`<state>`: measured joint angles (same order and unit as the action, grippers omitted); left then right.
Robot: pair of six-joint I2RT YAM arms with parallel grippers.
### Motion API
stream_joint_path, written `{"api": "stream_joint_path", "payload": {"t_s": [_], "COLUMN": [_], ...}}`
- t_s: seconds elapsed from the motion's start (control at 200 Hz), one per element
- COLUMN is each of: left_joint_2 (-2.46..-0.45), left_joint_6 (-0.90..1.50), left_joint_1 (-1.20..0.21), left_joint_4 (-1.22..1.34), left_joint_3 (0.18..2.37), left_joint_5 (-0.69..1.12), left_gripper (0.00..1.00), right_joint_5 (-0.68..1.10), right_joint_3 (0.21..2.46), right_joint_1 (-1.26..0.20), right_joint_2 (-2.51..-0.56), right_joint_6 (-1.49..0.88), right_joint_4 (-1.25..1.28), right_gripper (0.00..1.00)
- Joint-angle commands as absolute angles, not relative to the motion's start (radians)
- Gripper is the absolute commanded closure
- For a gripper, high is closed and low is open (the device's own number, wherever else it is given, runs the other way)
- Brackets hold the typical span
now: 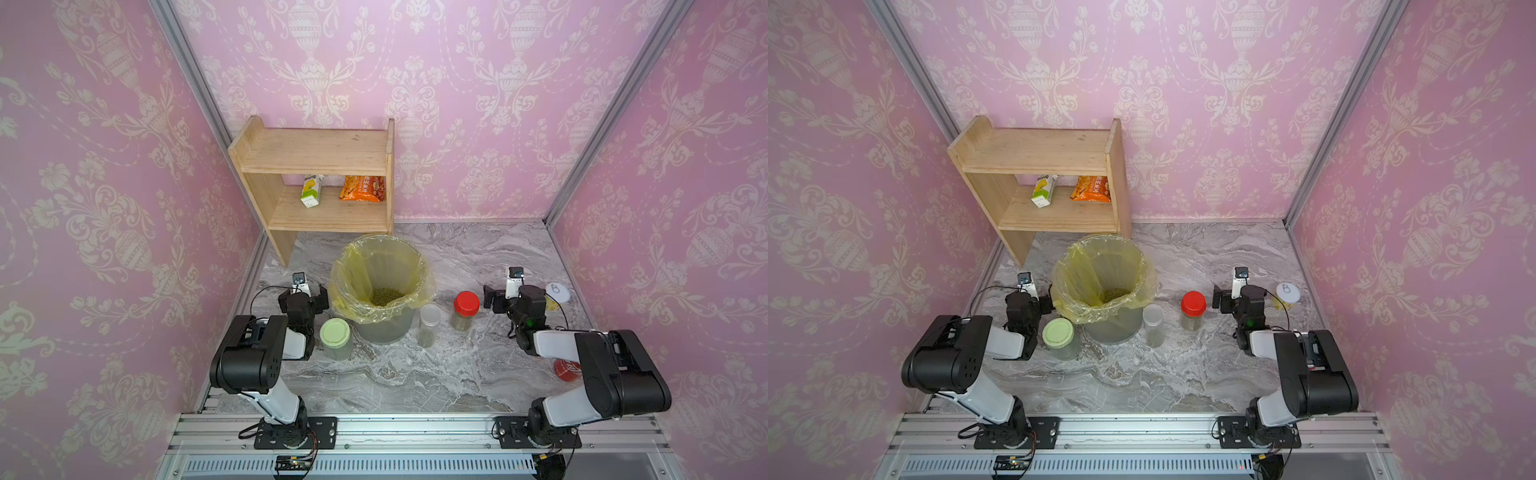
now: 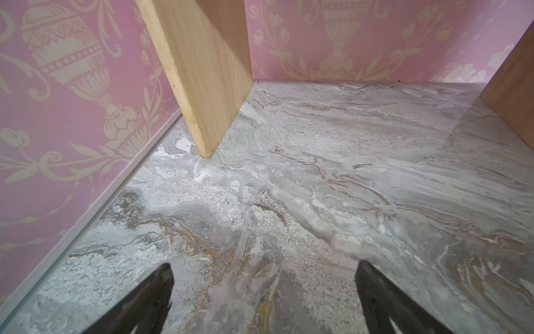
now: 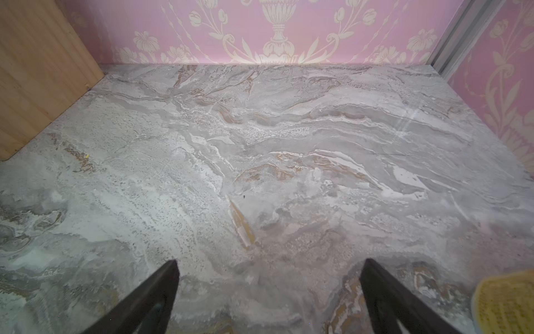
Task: Empty moldy mung beans from jars
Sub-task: Pick up the jar from the center of the board.
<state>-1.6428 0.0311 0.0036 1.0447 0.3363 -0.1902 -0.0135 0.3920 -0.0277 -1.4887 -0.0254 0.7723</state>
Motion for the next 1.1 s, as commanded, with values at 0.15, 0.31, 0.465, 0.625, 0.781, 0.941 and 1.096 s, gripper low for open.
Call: {"api": "stream_joint_path", "payload": {"t_s": [0.15, 0.31, 0.465, 0.625, 0.781, 0.941, 1.096], "left_joint_2": [-1.634, -1.633, -1.589, -1.360, -1.153, -1.030, -0.918], "left_joint_6": [0.009, 0.022, 0.045, 0.075, 0.080, 0.081, 0.148], "left_joint_1": [0.002, 0.013, 0.022, 0.021, 0.016, 0.004, 0.002], "left_joint_4": [1.022, 0.999, 0.996, 0.849, 0.684, 0.622, 0.437], "left_joint_3": [0.350, 0.361, 0.348, 0.316, 0.312, 0.322, 0.393], "left_joint_5": [-0.154, -0.134, -0.180, -0.273, -0.288, -0.282, -0.307], "left_gripper": [0.01, 0.01, 0.01, 0.01, 0.01, 0.01, 0.01], "right_joint_5": [0.008, 0.032, -0.020, -0.068, -0.111, -0.113, 0.135], "right_joint_3": [0.414, 0.417, 0.443, 0.529, 0.589, 0.627, 0.640], "right_joint_1": [-0.017, -0.003, 0.000, 0.007, 0.018, 0.019, 0.018], "right_joint_2": [-1.498, -1.499, -1.466, -1.384, -1.275, -1.179, -1.068], "right_joint_6": [-0.024, -0.031, -0.060, -0.078, -0.125, -0.155, -0.134], "right_joint_4": [0.767, 0.765, 0.692, 0.470, 0.291, 0.191, 0.068], "right_gripper": [0.00, 0.00, 0.00, 0.00, 0.00, 0.00, 0.00]}}
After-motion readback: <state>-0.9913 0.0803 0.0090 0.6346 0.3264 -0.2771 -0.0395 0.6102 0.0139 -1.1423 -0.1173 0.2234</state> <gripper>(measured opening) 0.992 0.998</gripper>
